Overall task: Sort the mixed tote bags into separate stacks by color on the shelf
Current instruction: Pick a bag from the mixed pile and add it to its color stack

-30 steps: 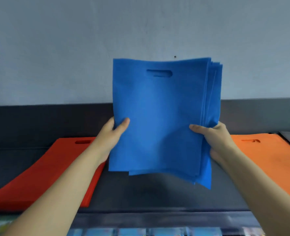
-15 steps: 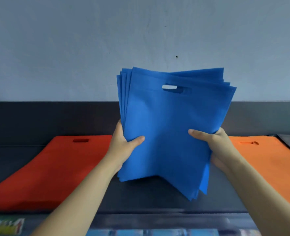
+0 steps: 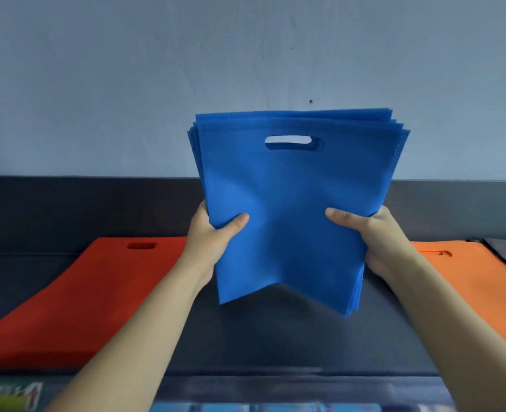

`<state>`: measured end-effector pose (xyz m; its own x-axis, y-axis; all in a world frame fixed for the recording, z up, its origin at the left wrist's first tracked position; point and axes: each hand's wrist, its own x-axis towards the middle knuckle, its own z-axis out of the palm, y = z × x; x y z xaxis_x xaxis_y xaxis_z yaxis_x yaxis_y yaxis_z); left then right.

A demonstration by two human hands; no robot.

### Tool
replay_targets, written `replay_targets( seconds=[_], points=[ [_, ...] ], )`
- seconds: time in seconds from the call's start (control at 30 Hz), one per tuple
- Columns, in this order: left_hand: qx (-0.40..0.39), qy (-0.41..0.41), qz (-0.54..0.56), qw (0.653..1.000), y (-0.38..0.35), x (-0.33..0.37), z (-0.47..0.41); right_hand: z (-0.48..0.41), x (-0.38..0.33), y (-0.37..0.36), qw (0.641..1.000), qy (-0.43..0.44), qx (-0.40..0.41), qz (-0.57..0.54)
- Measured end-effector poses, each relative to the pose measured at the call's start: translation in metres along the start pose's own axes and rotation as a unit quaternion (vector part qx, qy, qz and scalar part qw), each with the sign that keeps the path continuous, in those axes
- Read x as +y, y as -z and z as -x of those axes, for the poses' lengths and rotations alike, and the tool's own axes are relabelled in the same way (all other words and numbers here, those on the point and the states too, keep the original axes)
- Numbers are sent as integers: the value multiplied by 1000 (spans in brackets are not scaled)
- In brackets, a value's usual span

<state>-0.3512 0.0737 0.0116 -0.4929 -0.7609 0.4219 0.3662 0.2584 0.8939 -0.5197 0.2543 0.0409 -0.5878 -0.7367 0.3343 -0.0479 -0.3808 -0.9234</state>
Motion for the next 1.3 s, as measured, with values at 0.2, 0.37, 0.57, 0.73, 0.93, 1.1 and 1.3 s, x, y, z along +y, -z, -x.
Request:
replay_targets(
  seconds=[0.2,0.37,0.57,0.73,0.93,1.1,1.3],
  points=[
    [-31,-10,-112,993,17,2,-7,2,9,15,998,-34,20,56],
    [27,-20,-59,998,0,13,-11,-6,4,-4,998,-29,38,-32],
    [-17,38,-50,998,5,5,-4,-1,23,1,995,-77,60,-29],
    [-11,15,-50,999,3,24,-10,-6,7,-1,996,-59,52,-30],
    [-4,61,-69,996,7,-10,10,9,33,-2,988,-145,57,-1],
    [18,53,-98,994,8,-7,5,-4,16,-8,986,-145,76,44],
    [-45,158,-125,978,27,3,-12,-15,1,-6,977,-172,53,109]
  ],
)
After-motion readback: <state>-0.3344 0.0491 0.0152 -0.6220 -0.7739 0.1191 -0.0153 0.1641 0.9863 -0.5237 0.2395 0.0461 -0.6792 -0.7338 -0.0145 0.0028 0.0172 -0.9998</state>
